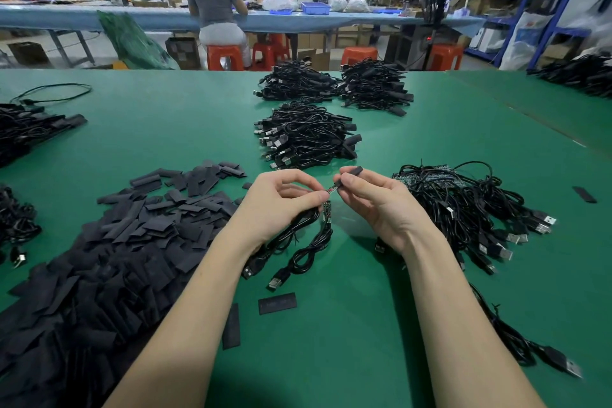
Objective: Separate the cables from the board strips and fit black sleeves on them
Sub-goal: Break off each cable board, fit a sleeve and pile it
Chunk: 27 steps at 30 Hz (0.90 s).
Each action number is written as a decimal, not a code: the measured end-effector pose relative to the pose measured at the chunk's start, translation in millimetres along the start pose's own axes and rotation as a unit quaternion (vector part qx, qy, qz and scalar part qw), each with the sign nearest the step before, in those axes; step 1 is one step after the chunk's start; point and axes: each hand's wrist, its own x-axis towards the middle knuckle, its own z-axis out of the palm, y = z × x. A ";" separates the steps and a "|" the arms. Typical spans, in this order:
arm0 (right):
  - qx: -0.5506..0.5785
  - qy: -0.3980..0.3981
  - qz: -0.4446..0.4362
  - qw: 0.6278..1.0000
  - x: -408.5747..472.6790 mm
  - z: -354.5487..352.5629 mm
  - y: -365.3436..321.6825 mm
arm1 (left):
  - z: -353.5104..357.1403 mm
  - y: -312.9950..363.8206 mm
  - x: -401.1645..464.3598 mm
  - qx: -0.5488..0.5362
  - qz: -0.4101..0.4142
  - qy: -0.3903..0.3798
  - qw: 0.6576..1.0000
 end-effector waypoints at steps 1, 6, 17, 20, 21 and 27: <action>0.000 0.003 0.001 1.000 0.1 0.4 0.5 | -0.7 -0.6 0.3 0.010 0.006 0.000 1.000; 0.005 0.018 0.003 1.000 0.4 -1.2 1.2 | -2.6 -3.5 2.7 0.030 0.018 -0.028 0.999; -0.003 -0.009 0.017 1.000 1.6 -0.6 2.5 | 1.7 -5.3 0.8 0.045 0.080 -0.007 0.996; 0.001 -0.014 0.017 1.000 1.8 -0.3 3.1 | 2.8 -5.0 1.0 0.047 0.087 -0.001 0.995; 0.003 -0.015 0.018 1.000 2.0 -0.1 3.5 | 2.6 -5.5 1.2 0.049 0.089 0.002 0.995; 0.013 -0.025 0.034 0.999 2.5 4.8 7.8 | 2.9 -7.5 0.7 0.007 0.090 0.018 0.996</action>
